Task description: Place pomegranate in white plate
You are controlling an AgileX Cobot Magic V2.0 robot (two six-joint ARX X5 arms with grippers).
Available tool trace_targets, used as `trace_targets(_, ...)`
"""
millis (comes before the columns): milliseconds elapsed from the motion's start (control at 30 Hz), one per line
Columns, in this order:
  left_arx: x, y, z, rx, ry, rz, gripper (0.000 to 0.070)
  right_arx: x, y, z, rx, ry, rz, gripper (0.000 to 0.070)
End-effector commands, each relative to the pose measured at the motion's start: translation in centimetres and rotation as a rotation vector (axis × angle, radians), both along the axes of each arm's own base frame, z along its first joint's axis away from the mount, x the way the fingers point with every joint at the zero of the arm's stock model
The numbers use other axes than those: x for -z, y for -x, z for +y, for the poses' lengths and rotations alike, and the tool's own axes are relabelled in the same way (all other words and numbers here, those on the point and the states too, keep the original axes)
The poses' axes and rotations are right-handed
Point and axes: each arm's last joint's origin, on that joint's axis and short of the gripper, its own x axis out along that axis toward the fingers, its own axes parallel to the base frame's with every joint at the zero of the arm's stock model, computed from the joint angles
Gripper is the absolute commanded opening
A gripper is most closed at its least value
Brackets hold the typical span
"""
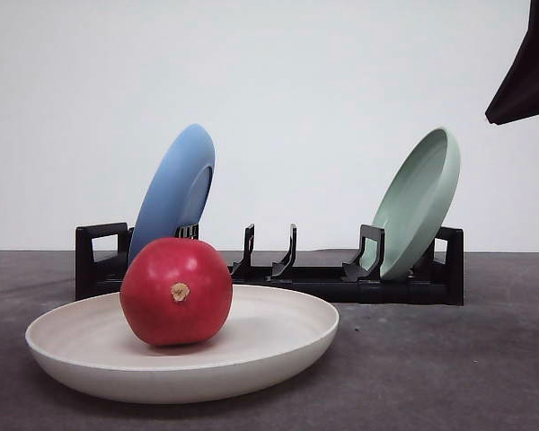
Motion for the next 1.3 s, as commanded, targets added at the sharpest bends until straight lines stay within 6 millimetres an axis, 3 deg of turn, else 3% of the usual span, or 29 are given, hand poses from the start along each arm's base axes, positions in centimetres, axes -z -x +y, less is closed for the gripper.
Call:
trace_targets(0, 0.2, -0.1, 0.0, -0.006, 0.007, 0.0, 0.0, -0.1, 0.0, 0.1, -0.036, 0.064, -0.049, 0.0016)
trace_targets(100, 0.2, -0.1, 0.0, -0.006, 0.007, 0.0, 0.0, -0.1, 0.0, -0.4, -0.051, 0.118, -0.089, 0.0016)
trace_targets(233, 0.2, -0.1, 0.0, -0.006, 0.007, 0.0, 0.0, 0.8, 0.3, -2.5, 0.039, 0.096, -0.126, 0.0016)
trace_targets(400, 0.2, -0.1, 0.0, -0.006, 0.007, 0.0, 0.0, 3.3, 1.3, -5.5, 0.215, 0.063, -0.234, 0.0016)
trace_targets(533, 0.2, -0.1, 0.0, -0.006, 0.007, 0.0, 0.0, 5.2, 2.3, -6.8, 0.329, 0.061, -0.334, 0.0016)
trace_targets(833, 0.2, -0.1, 0.0, -0.006, 0.007, 0.0, 0.0, 8.8, 3.1, -7.8, 0.452, 0.04, -0.464, 0.0016)
trace_targets(1267, 0.2, -0.1, 0.0, -0.006, 0.007, 0.0, 0.0, 8.8, 3.1, -7.9, 0.463, 0.048, -0.457, 0.0016)
